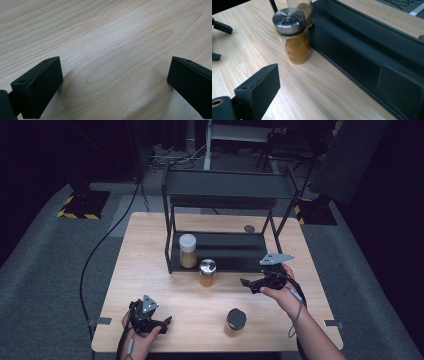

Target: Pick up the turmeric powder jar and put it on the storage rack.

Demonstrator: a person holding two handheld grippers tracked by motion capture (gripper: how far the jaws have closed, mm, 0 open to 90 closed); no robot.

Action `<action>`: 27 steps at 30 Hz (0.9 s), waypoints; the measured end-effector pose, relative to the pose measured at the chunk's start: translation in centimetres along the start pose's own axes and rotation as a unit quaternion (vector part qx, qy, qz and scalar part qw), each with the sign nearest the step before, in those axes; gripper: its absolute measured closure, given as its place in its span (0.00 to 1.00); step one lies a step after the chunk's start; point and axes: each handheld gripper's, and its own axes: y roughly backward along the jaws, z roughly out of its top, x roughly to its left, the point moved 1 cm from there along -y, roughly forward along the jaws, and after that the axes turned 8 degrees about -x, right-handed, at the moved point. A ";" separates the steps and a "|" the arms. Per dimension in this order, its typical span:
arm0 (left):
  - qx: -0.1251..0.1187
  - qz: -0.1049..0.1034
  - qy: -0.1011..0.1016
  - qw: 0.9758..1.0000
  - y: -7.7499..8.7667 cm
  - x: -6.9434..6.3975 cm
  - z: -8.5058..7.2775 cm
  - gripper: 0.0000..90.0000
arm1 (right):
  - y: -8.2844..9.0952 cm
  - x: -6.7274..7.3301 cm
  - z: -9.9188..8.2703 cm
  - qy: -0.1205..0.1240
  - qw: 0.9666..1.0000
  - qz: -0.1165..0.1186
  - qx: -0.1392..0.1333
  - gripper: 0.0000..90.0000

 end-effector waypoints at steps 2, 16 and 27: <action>0.000 0.000 0.000 1.000 0.0 0.0 0.0 0.00 | -0.3 0.0 0.2 0.002 1.000 0.004 -0.002 0.05; 0.000 0.000 0.000 1.000 0.0 0.0 0.0 0.00 | -3.6 0.8 2.2 0.019 0.999 0.029 -0.002 0.05; 0.000 0.000 -0.001 1.000 0.0 0.0 0.0 0.00 | -6.4 1.4 3.2 0.025 0.999 0.039 0.000 0.05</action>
